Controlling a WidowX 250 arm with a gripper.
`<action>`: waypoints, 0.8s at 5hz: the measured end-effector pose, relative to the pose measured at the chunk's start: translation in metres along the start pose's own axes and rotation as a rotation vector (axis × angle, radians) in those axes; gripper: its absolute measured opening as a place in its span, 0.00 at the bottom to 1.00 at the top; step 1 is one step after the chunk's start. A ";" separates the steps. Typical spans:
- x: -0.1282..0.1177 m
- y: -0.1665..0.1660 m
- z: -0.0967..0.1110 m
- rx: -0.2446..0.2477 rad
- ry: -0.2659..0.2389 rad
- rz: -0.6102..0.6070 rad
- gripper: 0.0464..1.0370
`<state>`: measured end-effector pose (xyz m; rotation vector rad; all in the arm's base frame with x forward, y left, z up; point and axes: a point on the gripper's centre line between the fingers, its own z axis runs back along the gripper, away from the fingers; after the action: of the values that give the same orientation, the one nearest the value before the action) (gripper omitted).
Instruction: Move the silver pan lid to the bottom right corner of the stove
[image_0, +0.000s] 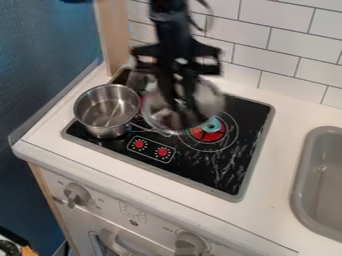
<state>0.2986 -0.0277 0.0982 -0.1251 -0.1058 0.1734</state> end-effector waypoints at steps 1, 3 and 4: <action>-0.021 -0.034 -0.021 0.007 0.035 -0.148 0.23; -0.033 -0.037 -0.080 0.172 0.112 -0.268 0.23; -0.028 -0.035 -0.092 0.186 0.124 -0.261 0.23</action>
<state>0.2877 -0.0773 0.0097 0.0639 0.0186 -0.0849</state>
